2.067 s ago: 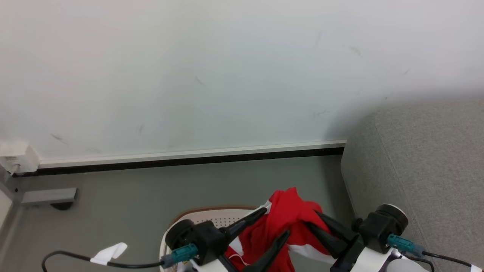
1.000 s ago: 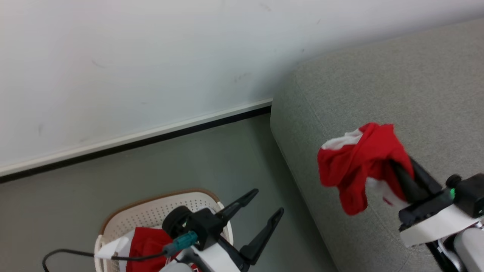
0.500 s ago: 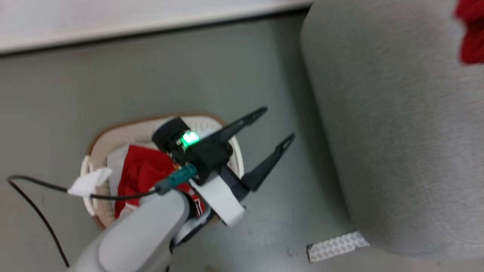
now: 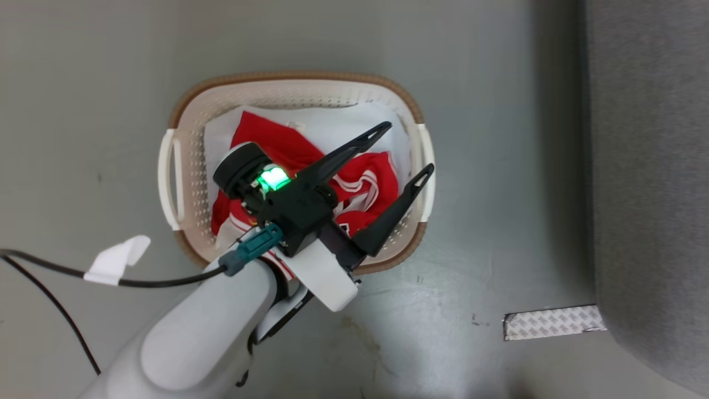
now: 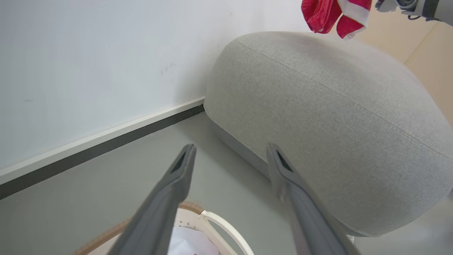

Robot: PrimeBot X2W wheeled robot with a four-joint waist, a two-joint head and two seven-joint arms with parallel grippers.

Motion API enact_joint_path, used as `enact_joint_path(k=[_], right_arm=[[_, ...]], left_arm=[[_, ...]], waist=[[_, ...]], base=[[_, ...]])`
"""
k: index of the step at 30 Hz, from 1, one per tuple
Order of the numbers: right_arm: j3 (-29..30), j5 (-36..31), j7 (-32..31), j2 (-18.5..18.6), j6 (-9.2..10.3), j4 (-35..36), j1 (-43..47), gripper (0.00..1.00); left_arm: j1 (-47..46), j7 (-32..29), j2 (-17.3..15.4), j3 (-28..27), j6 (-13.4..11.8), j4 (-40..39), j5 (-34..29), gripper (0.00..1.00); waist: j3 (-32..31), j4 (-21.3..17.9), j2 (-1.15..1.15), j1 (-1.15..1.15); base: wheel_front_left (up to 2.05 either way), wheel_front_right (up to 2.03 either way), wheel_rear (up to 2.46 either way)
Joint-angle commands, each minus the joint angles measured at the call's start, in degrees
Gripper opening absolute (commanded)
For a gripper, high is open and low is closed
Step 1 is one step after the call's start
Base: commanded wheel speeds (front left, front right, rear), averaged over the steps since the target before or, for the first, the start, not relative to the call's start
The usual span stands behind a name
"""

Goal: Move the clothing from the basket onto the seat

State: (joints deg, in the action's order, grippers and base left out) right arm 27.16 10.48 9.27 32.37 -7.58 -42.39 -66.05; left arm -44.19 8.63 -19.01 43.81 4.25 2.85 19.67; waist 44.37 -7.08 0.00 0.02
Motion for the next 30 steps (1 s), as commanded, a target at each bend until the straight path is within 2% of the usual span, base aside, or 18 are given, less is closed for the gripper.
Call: enact_joint_path(k=[1, 4, 5, 6, 7, 8, 13, 18, 23, 30], right_arm=[[2.7, -1.7, 0.3, -0.1, 0.15, -2.7, -0.9, 0.0], [7.3, -5.0, 2.0, -1.3, 0.15, -6.8, -0.4, 0.0], [8.5, -6.4, 2.6, -1.8, 0.15, -7.9, 0.3, 0.2], [9.6, -7.5, 3.2, -2.5, 0.15, -9.0, 0.9, 0.45], [9.6, -7.5, 3.2, -2.5, 0.15, -9.0, 0.9, 0.45], [11.3, -10.0, 4.1, -3.7, 0.15, -10.7, 1.8, 1.0], [10.3, -14.0, 5.5, -6.0, 0.15, -10.7, 4.4, 1.0], [5.6, -13.5, 5.9, -9.0, 0.15, -6.9, 10.1, 1.0], [1.3, -10.0, 5.9, -12.1, 0.15, 3.7, 19.8, 1.0], [-1.7, -6.6, 6.0, -17.3, 0.16, 19.7, 36.7, 1.0]], left_arm=[[0.9, 0.3, -0.7, -0.1, -0.3, -0.3, -0.1, 1.0], [1.8, 0.7, -1.4, -0.3, -0.9, -0.6, 0.1, 1.0], [2.2, 0.8, -1.5, -0.3, -1.2, -0.6, 0.1, 1.0], [2.6, 0.9, -1.7, -0.3, -1.3, -0.6, 0.1, 1.0], [2.6, 0.9, -1.7, -0.3, -1.3, -0.6, 0.1, 1.0], [3.4, 1.1, -2.1, -0.4, -1.7, -0.6, 0.6, 1.0], [5.2, 1.8, -2.9, -1.0, -2.6, -0.2, 1.4, 1.0], [8.8, 3.1, -4.2, -2.3, -3.8, 0.4, 2.9, 1.0], [13.5, 5.2, -4.8, -4.7, -5.9, 1.3, 5.4, 1.0], [22.3, 6.5, -2.9, -9.9, -9.0, 2.3, 7.8, 1.0]], waist=[[2.0, 2.1, 0.0, -0.02], [2.1, 2.3, 0.0, -0.02], [1.8, 2.3, 0.0, -0.02], [1.5, 2.2, 0.0, -0.02], [1.5, 2.2, 0.0, -0.02], [0.6, 1.9, 0.0, -0.02], [-2.5, 0.8, 0.0, -0.02], [-7.8, -1.1, 0.0, -0.02], [-14.4, -2.0, 0.0, -0.02], [-25.5, -0.5, 0.0, -0.02]], base=[[0.0, 0.0, 0.0], [0.0, 0.0, 0.0], [0.0, 0.0, 0.0], [0.0, 0.0, 0.0], [0.0, 0.0, 0.0], [0.0, 0.0, 0.0], [0.0, 0.0, 0.0], [0.0, 0.0, 0.0], [0.0, 0.0, 0.0], [0.0, 0.0, 0.0]])
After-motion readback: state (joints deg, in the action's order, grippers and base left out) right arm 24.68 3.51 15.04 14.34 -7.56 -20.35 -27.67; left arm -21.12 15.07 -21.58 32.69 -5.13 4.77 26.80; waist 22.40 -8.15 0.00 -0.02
